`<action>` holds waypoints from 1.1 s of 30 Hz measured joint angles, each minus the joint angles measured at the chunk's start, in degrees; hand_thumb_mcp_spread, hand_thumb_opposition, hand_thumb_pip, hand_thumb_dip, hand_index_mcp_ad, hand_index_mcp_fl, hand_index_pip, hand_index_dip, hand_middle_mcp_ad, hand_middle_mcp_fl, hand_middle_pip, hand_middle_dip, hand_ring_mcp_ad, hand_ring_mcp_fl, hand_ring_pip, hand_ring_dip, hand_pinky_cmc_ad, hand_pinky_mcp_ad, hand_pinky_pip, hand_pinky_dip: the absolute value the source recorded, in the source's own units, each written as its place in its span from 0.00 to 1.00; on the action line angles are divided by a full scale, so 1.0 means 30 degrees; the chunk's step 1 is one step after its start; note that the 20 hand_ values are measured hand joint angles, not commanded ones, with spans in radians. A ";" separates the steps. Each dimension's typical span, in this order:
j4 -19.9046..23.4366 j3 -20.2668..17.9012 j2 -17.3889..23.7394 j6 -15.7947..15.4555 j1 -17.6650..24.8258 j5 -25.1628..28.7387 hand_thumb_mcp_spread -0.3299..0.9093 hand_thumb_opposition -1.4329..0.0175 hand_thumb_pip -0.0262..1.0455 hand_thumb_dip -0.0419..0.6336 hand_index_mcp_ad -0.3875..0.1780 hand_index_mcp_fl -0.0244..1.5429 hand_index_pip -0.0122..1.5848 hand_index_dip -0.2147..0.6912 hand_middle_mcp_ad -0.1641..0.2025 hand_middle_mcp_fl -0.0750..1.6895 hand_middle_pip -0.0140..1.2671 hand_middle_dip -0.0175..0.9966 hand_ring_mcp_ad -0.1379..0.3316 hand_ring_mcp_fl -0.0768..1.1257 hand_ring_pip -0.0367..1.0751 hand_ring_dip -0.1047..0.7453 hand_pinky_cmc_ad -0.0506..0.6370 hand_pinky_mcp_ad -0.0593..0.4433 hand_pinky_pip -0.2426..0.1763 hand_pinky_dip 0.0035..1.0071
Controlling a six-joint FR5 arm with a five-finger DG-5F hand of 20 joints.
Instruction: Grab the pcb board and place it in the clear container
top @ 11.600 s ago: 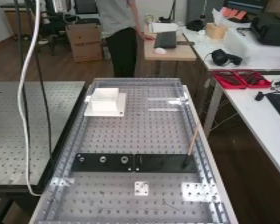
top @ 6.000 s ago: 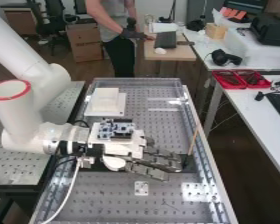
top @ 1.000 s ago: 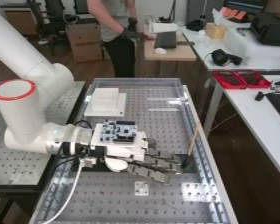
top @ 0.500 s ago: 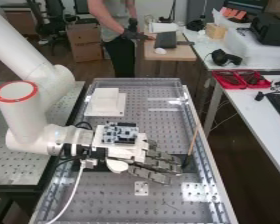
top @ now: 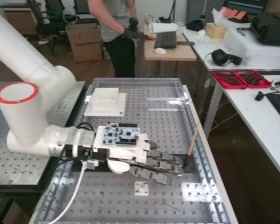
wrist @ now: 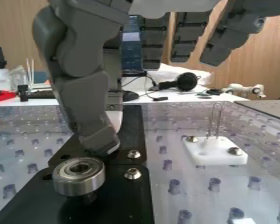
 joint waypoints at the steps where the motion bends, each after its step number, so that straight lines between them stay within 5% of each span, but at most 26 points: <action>1: 0.0007 -0.0001 0.0000 0.0016 0.0000 -0.0001 0.85 0.41 0.44 0.43 0.30 0.28 0.94 0.39 0.61 0.06 0.12 0.16 0.50 0.08 0.12 0.17 0.53 0.41 0.44 0.18; 20: 0.1065 -0.0835 0.1918 0.1644 0.0361 0.0335 0.86 0.40 0.42 0.43 0.30 0.32 0.91 0.39 0.61 0.08 0.12 0.16 0.51 0.09 0.12 0.17 0.55 0.41 0.44 0.18; 33: 0.3946 -0.2931 0.4392 0.4206 0.3586 0.0395 0.86 0.39 0.42 0.43 0.30 0.34 0.90 0.39 0.61 0.08 0.12 0.16 0.51 0.09 0.12 0.17 0.55 0.41 0.44 0.18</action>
